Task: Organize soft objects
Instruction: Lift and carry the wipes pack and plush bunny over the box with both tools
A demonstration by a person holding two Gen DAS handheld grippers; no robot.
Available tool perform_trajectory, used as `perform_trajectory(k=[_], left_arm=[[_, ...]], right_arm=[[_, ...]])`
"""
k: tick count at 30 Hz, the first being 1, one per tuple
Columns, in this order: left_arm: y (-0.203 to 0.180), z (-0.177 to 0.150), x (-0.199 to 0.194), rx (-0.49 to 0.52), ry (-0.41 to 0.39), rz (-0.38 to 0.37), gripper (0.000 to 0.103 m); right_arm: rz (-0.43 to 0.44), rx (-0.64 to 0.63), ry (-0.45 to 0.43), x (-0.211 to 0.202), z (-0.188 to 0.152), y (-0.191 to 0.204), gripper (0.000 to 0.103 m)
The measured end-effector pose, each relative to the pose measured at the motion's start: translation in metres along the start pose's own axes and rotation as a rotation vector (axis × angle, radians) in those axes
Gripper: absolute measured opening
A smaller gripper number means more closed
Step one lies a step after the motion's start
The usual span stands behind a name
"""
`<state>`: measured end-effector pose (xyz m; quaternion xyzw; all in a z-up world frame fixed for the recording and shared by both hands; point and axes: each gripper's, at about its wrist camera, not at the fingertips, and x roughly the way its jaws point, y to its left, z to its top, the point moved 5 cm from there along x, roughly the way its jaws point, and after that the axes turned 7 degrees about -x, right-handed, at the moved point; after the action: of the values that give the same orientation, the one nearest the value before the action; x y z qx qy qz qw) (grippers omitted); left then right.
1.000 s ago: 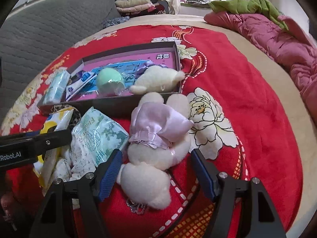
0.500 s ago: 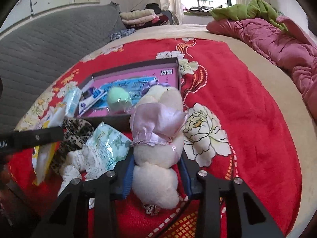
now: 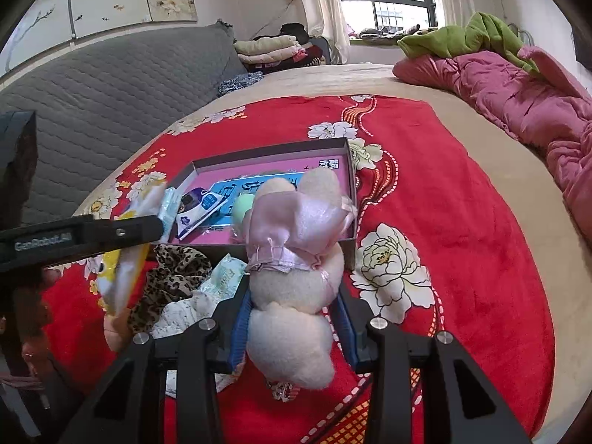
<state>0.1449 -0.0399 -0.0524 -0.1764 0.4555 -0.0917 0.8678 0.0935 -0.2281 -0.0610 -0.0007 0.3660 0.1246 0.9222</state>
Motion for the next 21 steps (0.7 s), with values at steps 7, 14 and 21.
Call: perform_trajectory(k=[7,14,21], left_arm=[[0.006,0.020,-0.003,0.003,-0.046,0.000,0.056],[0.019,0.039,-0.009,-0.016,-0.075,0.001,0.057],[0.030,0.048,-0.010,-0.022,-0.083,-0.023,0.056]], right_arm=[[-0.034,-0.013,0.005,0.000,0.015,0.006,0.041],[-0.064,-0.027,-0.025,-0.002,0.041,0.014,0.041],[-0.074,-0.044,-0.046,0.003,0.060,0.025,0.041]])
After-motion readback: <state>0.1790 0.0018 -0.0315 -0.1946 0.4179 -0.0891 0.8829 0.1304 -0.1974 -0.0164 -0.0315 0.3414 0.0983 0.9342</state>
